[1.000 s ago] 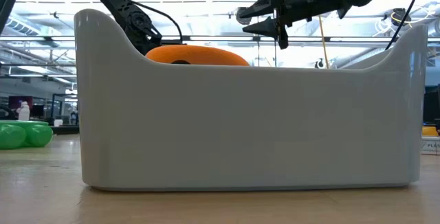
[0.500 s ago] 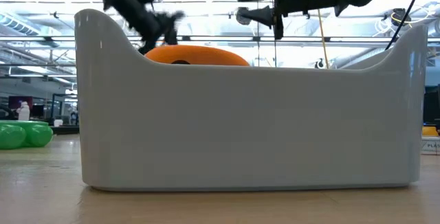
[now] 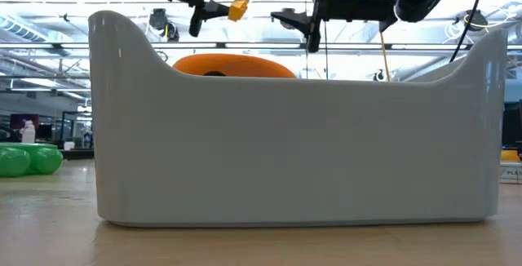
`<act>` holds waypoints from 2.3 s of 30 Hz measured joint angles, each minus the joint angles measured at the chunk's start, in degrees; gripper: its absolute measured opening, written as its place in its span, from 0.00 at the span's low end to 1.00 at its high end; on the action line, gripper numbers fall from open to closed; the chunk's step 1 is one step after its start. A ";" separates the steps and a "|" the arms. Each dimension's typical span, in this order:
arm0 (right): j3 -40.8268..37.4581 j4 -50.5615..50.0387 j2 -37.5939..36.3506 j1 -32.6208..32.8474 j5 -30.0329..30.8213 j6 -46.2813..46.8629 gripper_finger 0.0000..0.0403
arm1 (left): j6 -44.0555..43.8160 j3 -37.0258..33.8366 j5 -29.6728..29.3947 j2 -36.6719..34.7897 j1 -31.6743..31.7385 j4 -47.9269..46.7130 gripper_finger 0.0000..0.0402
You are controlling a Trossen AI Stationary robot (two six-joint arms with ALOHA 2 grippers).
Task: Pick & Place Toys
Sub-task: Put the yellow game piece into the orange bin
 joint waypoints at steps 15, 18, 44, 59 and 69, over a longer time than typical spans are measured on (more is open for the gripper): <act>0.00 19.54 7.48 0.32 4.16 2.54 0.69 | -4.23 0.00 0.58 6.38 -4.07 14.91 0.33; 0.00 19.45 7.81 0.37 4.15 2.57 0.67 | -4.93 0.00 2.02 7.65 -4.45 17.95 0.33; 0.00 19.54 7.70 0.37 3.87 0.20 0.35 | -7.83 -0.01 2.86 11.03 -6.23 23.07 0.36; -0.02 19.87 7.70 0.34 2.57 0.17 0.34 | -7.03 -0.01 3.42 11.03 -6.34 22.83 0.50; 0.30 19.35 6.65 -1.06 1.46 0.37 0.35 | -5.18 0.00 4.57 9.37 -2.67 24.23 0.68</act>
